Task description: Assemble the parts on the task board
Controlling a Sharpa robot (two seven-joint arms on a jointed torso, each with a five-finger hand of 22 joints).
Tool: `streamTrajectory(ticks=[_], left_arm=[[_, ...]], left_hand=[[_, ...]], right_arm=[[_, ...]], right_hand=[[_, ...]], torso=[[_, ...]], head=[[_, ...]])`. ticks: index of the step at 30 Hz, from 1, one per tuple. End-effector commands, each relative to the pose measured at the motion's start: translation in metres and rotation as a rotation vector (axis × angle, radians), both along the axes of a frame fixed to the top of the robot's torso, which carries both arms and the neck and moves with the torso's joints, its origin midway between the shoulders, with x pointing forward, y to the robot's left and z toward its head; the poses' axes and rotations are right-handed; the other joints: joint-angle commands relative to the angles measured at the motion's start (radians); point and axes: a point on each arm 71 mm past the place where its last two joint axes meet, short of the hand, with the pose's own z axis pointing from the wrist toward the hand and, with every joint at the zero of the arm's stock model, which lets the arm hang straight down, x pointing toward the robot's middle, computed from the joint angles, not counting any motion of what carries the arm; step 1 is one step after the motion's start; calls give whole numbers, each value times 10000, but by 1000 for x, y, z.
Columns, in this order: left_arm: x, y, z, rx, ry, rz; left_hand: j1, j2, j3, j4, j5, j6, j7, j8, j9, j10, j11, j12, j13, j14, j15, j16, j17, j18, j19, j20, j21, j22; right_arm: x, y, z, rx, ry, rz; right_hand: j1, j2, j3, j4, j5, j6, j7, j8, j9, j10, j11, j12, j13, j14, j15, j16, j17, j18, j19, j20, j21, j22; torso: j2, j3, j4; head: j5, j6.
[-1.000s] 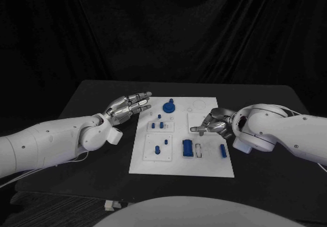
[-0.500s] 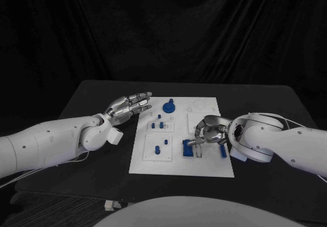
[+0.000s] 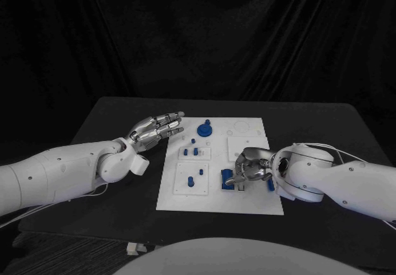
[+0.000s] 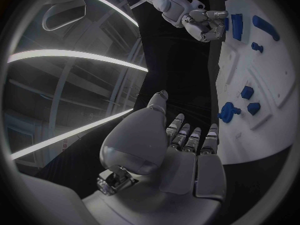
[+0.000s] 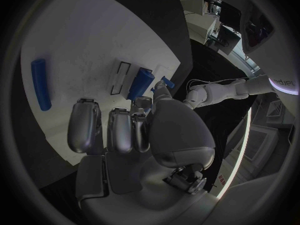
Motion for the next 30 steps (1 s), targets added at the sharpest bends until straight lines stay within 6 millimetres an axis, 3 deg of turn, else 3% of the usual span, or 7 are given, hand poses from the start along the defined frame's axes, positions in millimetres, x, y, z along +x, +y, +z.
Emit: streamTrajectory(ticks=[1, 19, 25, 26, 28, 29, 30], left_arm=[[-1, -1, 0, -192, -25, -49], [-1, -1, -1, -192, 21, -76], [-1, 0, -1, -187, 30, -72], [-1, 0, -1, -186, 32, -69], [-2, 0, -1, -180, 33, -61], [-2, 1, -1, -178, 33, -57], [-2, 1, -1, -175, 34, -54]], left_hand=[[-40, 59, 34, 24, 37, 73, 34, 63, 14, 64, 5, 61, 13, 61, 17, 61, 14, 174, 54, 55, 57, 15], [-38, 60, 38, 24, 41, 71, 36, 64, 14, 61, 7, 64, 13, 67, 34, 67, 16, 175, 60, 58, 61, 22], [-37, 64, 41, 24, 42, 81, 39, 67, 15, 66, 9, 72, 14, 72, 49, 73, 19, 175, 67, 61, 65, 30], [-37, 64, 41, 24, 42, 81, 39, 67, 15, 66, 9, 72, 14, 72, 49, 73, 19, 175, 67, 61, 65, 30], [-36, 66, 45, 26, 43, 94, 44, 72, 17, 74, 15, 81, 16, 79, 59, 80, 22, 175, 70, 63, 66, 30], [-36, 66, 45, 26, 43, 94, 44, 72, 17, 74, 15, 81, 16, 79, 59, 80, 22, 175, 70, 63, 66, 30], [-35, 69, 49, 27, 44, 111, 53, 79, 19, 82, 27, 93, 18, 89, 69, 91, 26, 175, 76, 65, 69, 35]], right_arm=[[-1, 0, -4, -421, -27, 188], [-1, -1, -10, -587, 17, 171], [-2, -3, -7, -304, -179, 114], [-3, -4, -5, -187, -268, 68], [-4, -8, -2, -38, -418, -34], [-4, -10, 0, 19, -500, -89], [-3, -12, 3, 68, -592, -151]], right_hand=[[93, -70, -20, -49, -15, 62, -7, 85, 71, 1047, -95, 63, 2634, 523, -87, -35, -12, 34, 220, -80, -21, 1761], [920, -5, 367, -513, 230, 10, -27, 186, 308, 1047, -118, 63, 2634, 514, -112, -63, -57, 34, 212, -111, -47, 1756], [686, -36, 313, -344, -329, -26, -17, 135, 336, 1047, -110, 63, 2634, 520, -104, -52, -33, 32, 217, -106, -42, 1759], [485, -229, 303, -139, -463, -237, -24, -103, 235, 1047, -109, 63, 2634, 521, -112, -53, -37, 30, 219, -103, -39, 1761], [200, -569, 444, 307, -490, -971, -25, -961, -220, 1047, -120, 63, 2634, 523, -111, -46, -23, 28, 223, -113, -27, 1765], [131, -790, 647, 645, -486, -1373, -21, -1561, -581, 1047, -118, 63, 2634, 525, -114, -38, -8, 24, 228, -118, -9, 1770], [132, -856, 705, 743, -487, -1416, -16, -1676, -663, 1047, -117, 63, 2634, 528, -113, -32, 5, 25, 227, -119, -14, 1768]], torso=[[1, -1, 0], [-2, -1, 4], [-2, 0, 3], [-2, 0, 4], [-2, 1, 3], [-1, 1, 3], [-3, 1, 2]], head=[[26, -2], [58, -2], [74, -2], [78, -2], [83, -2], [81, -2], [79, -2]])
